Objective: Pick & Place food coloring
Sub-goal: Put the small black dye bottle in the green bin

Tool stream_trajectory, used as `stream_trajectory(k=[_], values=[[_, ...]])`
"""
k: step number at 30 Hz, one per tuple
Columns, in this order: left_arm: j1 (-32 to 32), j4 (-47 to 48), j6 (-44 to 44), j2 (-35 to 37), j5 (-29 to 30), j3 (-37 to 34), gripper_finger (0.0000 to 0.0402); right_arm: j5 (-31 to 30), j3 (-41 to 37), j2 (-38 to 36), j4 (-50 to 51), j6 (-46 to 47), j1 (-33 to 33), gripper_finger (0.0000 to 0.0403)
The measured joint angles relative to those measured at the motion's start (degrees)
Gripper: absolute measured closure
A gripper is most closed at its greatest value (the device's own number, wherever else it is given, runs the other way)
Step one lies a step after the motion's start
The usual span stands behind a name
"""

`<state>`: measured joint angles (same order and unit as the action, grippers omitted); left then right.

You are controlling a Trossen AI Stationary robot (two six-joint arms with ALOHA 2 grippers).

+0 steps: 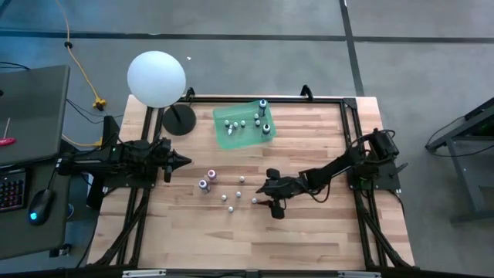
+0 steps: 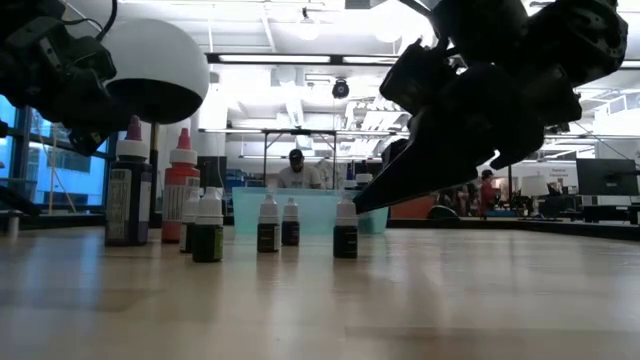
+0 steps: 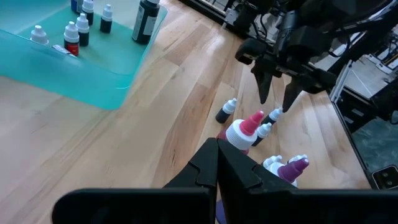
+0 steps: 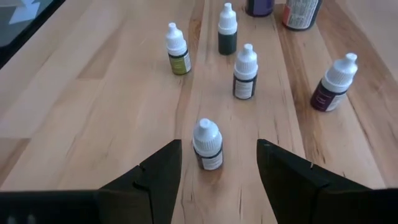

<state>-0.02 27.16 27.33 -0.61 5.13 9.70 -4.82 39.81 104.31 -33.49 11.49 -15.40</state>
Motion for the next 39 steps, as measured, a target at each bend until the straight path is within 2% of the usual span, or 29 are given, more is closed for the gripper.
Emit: stream_trajectory(k=[8, 23, 30, 39], values=[[-0.01, 0.00, 0.00, 0.00, 0.00, 0.01, 0.0401, -1.29, 0.00, 0.00, -0.27, -0.02, 0.04, 0.0203], [0.00, 0.00, 0.00, 0.01, 0.00, 0.01, 0.0401, -0.13, 0.44, 0.06, 0.36, 1.41, 0.04, 0.0203], [-0.01, 0.00, 0.00, -0.01, 0.00, 0.01, 0.0401, 3.65, 5.77, 6.34, 1.17, 2.23, 0.02, 0.0203], [-0.01, 0.00, 0.00, -0.01, 0.00, -0.01, 0.0401, -0.74, 8.58, 8.24, 1.18, 2.16, 0.04, 0.0210]])
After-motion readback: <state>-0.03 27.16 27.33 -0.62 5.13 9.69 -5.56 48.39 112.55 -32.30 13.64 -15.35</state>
